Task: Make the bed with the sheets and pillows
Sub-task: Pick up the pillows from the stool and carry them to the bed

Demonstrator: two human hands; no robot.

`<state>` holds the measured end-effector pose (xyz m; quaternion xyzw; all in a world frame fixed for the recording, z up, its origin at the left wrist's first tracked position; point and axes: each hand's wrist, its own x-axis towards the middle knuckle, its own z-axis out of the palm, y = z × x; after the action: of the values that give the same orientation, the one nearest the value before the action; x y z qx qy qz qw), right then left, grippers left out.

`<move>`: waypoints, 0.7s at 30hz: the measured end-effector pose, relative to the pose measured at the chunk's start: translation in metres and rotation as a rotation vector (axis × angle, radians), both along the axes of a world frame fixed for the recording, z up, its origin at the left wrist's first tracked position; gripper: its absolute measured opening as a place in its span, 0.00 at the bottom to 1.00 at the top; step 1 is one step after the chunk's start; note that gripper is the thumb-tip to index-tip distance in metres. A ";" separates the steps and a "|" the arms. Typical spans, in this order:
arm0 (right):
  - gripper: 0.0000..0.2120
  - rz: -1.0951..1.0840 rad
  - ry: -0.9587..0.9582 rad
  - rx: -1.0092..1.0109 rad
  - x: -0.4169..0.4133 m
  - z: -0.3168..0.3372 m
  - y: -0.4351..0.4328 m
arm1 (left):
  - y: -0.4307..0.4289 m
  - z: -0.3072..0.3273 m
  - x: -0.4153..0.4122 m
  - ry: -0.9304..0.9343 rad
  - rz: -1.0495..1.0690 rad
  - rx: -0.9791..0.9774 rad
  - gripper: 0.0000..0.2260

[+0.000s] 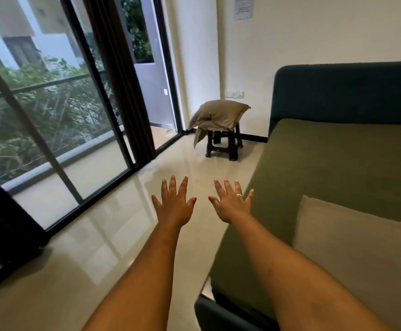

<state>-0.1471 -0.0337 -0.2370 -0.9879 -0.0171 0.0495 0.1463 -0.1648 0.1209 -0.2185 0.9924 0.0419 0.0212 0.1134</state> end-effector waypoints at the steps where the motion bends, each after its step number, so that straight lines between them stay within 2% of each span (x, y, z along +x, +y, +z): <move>1: 0.28 0.011 -0.014 -0.015 0.008 0.005 0.017 | 0.017 0.005 0.006 0.005 0.003 -0.002 0.28; 7: 0.28 0.046 -0.082 -0.062 0.076 0.031 0.099 | 0.084 0.027 0.055 -0.053 0.023 -0.015 0.29; 12: 0.28 0.117 -0.093 -0.061 0.141 0.016 0.169 | 0.135 0.022 0.112 -0.051 0.033 -0.020 0.29; 21: 0.30 0.104 -0.006 -0.145 0.319 -0.005 0.233 | 0.205 0.015 0.299 0.020 -0.027 0.013 0.29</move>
<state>0.1715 0.1991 -0.2425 -0.9938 -0.0651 0.0549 0.0717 0.1343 0.3263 -0.2039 0.9938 0.0295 0.0101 0.1069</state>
